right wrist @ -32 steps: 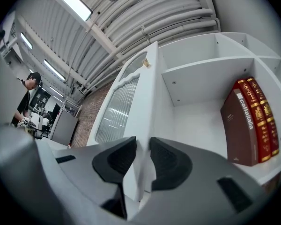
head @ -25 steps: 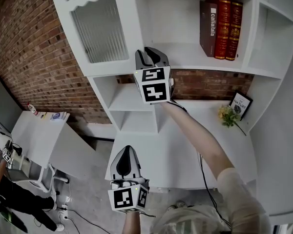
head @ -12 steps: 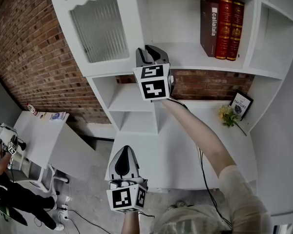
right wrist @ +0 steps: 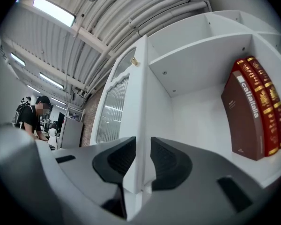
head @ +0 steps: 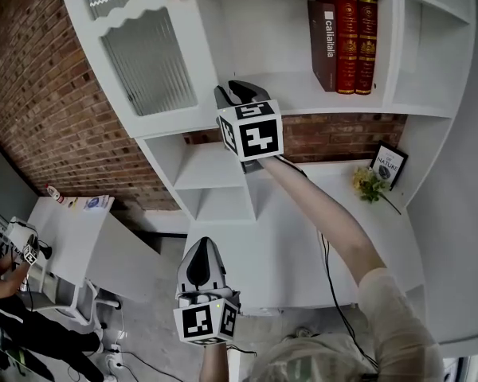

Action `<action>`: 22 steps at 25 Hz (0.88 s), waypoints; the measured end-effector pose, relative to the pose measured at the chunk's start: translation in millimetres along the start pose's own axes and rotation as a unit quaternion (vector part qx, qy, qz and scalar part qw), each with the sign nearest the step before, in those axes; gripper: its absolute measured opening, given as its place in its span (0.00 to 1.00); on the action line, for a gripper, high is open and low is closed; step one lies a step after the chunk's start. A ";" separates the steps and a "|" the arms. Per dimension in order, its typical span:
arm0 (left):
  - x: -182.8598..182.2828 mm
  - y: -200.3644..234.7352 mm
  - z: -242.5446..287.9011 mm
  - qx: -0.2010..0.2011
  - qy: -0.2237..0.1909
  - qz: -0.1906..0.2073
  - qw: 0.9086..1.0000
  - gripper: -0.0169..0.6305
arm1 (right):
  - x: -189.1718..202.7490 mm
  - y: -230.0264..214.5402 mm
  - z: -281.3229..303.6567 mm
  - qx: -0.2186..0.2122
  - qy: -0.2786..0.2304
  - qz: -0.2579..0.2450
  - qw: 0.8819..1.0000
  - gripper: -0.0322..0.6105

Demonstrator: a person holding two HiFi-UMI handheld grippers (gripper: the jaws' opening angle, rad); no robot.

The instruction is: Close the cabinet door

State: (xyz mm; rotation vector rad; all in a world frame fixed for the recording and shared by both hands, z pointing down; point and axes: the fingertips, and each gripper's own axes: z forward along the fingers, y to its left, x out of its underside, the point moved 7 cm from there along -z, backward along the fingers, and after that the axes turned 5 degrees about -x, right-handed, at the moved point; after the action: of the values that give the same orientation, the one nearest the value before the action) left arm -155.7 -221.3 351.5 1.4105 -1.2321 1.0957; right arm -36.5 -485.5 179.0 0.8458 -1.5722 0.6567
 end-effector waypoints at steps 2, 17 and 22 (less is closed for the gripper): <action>-0.8 -6.9 4.9 0.013 0.001 0.003 1.000 0.05 | -1.1 -6.9 -21.1 0.000 -0.007 -0.007 1.000 0.20; 20.5 -122.3 14.6 0.185 0.008 -0.023 0.982 0.05 | 107.5 -29.3 -346.3 0.115 -0.004 -0.011 0.993 0.12; 47.1 -153.7 9.2 0.221 0.048 -0.033 0.974 0.05 | 167.2 -15.6 -391.5 0.132 0.064 0.018 0.989 0.08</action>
State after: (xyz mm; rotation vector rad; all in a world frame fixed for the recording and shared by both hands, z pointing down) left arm 2.1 -228.7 382.6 1.6910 -0.8972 1.4336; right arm 191.9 -208.7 408.5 0.9516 -1.4064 0.9431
